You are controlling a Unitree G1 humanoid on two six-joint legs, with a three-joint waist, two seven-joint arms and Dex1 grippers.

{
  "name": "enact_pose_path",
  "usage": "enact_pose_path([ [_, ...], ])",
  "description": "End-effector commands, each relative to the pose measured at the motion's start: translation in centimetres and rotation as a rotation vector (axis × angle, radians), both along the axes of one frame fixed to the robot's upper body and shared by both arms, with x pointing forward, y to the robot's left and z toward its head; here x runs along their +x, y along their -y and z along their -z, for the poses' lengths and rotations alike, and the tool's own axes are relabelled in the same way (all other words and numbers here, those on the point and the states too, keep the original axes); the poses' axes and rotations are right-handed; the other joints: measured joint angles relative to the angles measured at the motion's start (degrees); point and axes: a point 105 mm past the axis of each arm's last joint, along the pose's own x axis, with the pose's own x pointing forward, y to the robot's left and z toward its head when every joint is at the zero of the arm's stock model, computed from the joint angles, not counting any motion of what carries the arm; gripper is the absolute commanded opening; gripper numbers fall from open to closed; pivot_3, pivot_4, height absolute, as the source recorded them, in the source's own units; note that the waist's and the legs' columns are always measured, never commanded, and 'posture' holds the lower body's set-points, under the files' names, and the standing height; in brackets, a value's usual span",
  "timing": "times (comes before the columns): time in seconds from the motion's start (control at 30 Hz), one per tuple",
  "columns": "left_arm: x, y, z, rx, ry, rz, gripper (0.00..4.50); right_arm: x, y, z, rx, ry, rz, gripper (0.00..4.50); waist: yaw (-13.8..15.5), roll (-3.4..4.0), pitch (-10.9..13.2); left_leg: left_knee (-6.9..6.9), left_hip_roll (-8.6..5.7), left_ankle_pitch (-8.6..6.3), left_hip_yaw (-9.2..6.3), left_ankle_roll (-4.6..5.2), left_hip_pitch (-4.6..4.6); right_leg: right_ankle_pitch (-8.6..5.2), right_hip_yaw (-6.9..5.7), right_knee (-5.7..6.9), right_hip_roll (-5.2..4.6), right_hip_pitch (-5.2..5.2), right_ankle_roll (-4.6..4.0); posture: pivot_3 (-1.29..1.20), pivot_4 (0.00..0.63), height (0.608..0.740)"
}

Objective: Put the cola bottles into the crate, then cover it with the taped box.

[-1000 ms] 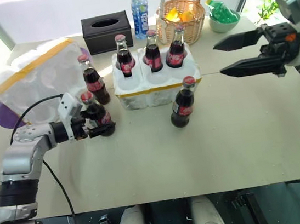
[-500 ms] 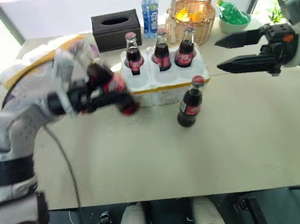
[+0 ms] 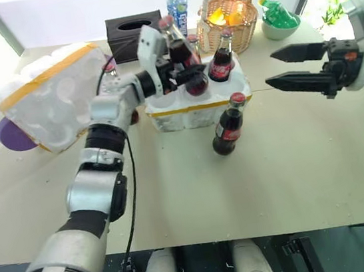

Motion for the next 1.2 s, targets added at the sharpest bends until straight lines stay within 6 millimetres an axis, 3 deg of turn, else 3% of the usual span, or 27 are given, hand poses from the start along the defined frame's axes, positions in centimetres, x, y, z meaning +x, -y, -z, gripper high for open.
enact_pose_path([
  [0.03, -0.6, 1.3, -1.2, 0.128, 0.128, 0.078, 2.80, -0.5, 0.1, -1.0, 0.011, 0.062, 0.029, 4.50, 0.0, 0.00, 0.0, 0.01, 0.00, 0.00, 0.00, 0.00, 0.00, 0.00, 0.00, -0.02, 0.00, 0.00, 0.00, 0.00, 0.150, 0.740],
  [0.17, -0.7, 1.8, -0.1, 0.217, 0.103, 0.113, 2.80, -0.1, 0.6, -0.4, 0.023, 0.057, 0.072, 4.50, 0.0, -0.10, 0.1, 0.03, 0.08, 0.00, -0.13, 0.00, -0.01, 0.00, 0.01, -0.02, -0.03, -0.04, -0.01, 0.00, 0.150, 0.740],
  [0.27, -0.4, 1.8, 1.0, 0.271, 0.093, 0.105, 4.29, 0.2, 0.6, 0.1, 0.016, 0.059, 0.093, 4.50, 0.0, -0.10, 0.1, 0.02, 0.07, -0.02, -0.13, 0.04, -0.01, 0.00, 0.01, -0.02, -0.03, -0.04, -0.01, 0.00, 0.150, 0.740],
  [0.3, -0.4, 1.8, 1.1, 0.279, 0.102, 0.100, 4.46, 0.3, 0.6, 0.3, 0.007, 0.061, 0.099, 4.50, 0.0, -0.10, 0.1, 0.02, 0.07, -0.02, -0.15, 0.04, -0.01, 0.00, 0.01, -0.02, -0.03, -0.04, -0.01, 0.00, 0.150, 0.740],
  [0.43, -0.3, 0.7, -0.1, 0.236, 0.124, 0.086, 4.46, 0.4, 0.9, 1.3, -0.053, 0.065, 0.120, 4.50, 0.0, -0.10, 0.1, 0.05, 0.11, -0.04, -0.17, 0.06, -0.01, 0.00, 0.01, 0.00, -0.04, -0.04, -0.01, 0.00, 0.150, 0.740],
  [0.57, -1.7, -2.5, -2.1, 0.139, 0.152, 0.092, 4.46, 0.5, 1.3, 1.5, -0.054, 0.063, 0.139, 4.50, -0.2, -0.08, 0.0, 0.04, 0.18, -0.03, -0.18, 0.05, 0.00, 0.00, 0.02, 0.04, -0.07, -0.05, -0.01, 0.00, 0.150, 0.740],
  [0.67, -4.7, -6.1, -3.6, 0.041, 0.170, 0.107, 4.46, 0.6, 1.5, 1.7, -0.049, 0.056, 0.147, 4.50, -0.9, -0.05, 0.0, 0.02, 0.24, -0.02, -0.17, 0.04, 0.02, 0.00, 0.03, 0.10, -0.03, -0.07, -0.02, 0.00, 0.150, 0.740],
  [0.77, -8.5, -9.9, -2.8, 0.033, 0.148, 0.096, 4.46, 0.7, 1.5, 2.1, -0.057, 0.047, 0.147, 4.50, -1.5, -0.04, 0.0, 0.01, 0.30, -0.01, -0.22, 0.02, 0.03, 0.00, 0.06, 0.17, 0.01, -0.06, -0.02, 0.00, 0.150, 0.740],
  [0.83, -10.0, -13.5, -0.8, 0.080, 0.092, -0.034, 4.46, 1.0, 1.4, 2.1, -0.059, 0.045, 0.147, 4.50, -1.4, -0.03, 0.0, 0.04, 0.29, -0.01, -0.21, 0.01, 0.05, -0.01, 0.06, 0.14, -0.02, -0.01, -0.02, 0.00, 0.150, 0.740],
  [0.9, -9.6, -16.4, 0.6, 0.106, 0.042, -0.220, 4.46, 1.1, 1.2, 2.1, -0.062, 0.043, 0.143, 4.50, -1.2, -0.01, 0.0, 0.05, 0.28, -0.01, -0.19, 0.01, 0.13, -0.01, 0.07, 0.06, -0.06, 0.03, -0.02, 0.00, 0.150, 0.740],
  [1.03, -7.1, -19.6, 2.0, 0.123, 0.021, -0.482, 4.46, 1.2, 1.0, 1.9, -0.065, 0.040, 0.129, 4.50, 0.5, -0.06, 0.0, 0.09, 0.13, -0.06, -0.39, 0.09, 0.12, 0.00, 0.01, 0.07, -0.12, 0.16, -0.03, 0.00, 0.150, 0.740],
  [1.1, -5.8, -20.2, 2.1, 0.110, 0.026, -0.547, 4.46, 1.1, 0.9, 1.9, -0.067, 0.032, 0.116, 4.50, 1.0, -0.10, 0.0, 0.10, 0.07, -0.09, -0.40, 0.19, 0.13, 0.01, 0.00, 0.07, -0.18, 0.18, -0.04, 0.00, 0.150, 0.740],
  [1.2, -3.8, -19.4, 1.8, 0.084, 0.048, -0.552, 4.46, 0.6, 0.4, 1.5, -0.073, 0.033, 0.070, 4.50, 1.6, -0.11, 0.0, 0.10, 0.05, 0.08, -0.38, -0.06, 0.12, 0.02, -0.01, 0.10, -0.17, 0.18, -0.02, 0.00, 0.150, 0.740],
])
